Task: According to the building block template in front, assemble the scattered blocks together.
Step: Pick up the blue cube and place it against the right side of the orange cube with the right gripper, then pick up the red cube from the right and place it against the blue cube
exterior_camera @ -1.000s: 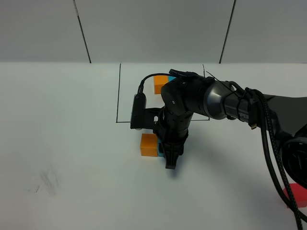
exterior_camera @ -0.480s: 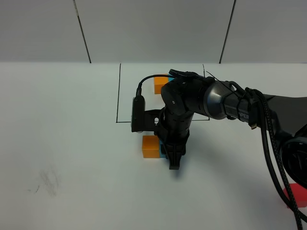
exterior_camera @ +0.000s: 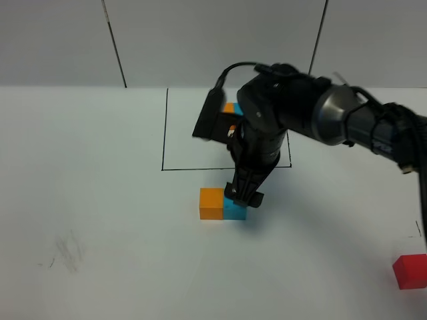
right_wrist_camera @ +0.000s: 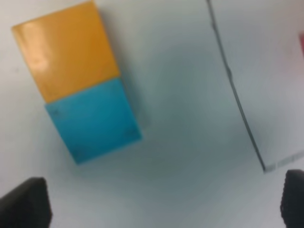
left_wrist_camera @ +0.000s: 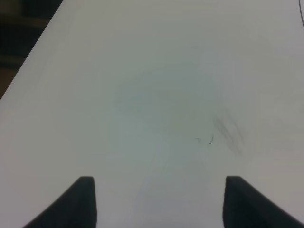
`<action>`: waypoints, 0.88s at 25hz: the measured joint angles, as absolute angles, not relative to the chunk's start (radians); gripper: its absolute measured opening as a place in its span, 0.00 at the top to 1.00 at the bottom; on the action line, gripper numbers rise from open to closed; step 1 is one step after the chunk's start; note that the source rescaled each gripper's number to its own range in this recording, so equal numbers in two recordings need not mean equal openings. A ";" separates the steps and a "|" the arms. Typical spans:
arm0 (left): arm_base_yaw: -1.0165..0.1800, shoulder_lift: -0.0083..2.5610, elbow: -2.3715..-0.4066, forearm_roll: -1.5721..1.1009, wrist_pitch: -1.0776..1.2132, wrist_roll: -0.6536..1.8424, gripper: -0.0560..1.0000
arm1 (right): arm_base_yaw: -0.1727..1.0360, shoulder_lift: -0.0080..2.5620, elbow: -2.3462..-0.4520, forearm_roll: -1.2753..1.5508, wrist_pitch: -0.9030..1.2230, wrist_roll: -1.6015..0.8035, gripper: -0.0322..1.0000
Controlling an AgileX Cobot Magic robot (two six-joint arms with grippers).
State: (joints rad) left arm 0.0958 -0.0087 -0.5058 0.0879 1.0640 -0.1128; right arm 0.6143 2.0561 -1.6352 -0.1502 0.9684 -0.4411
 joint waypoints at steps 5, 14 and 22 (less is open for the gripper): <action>0.096 -0.009 -0.506 0.088 1.064 -0.113 0.68 | 0.521 1.899 -1.516 -0.193 1.059 0.047 0.02; 0.096 -0.009 -0.506 0.088 1.064 -0.113 0.68 | 0.345 1.516 -1.092 -0.214 0.922 0.257 0.07; 0.096 -0.009 -0.506 0.088 1.064 -0.113 0.68 | 0.234 1.364 -0.822 -0.191 0.780 0.290 0.07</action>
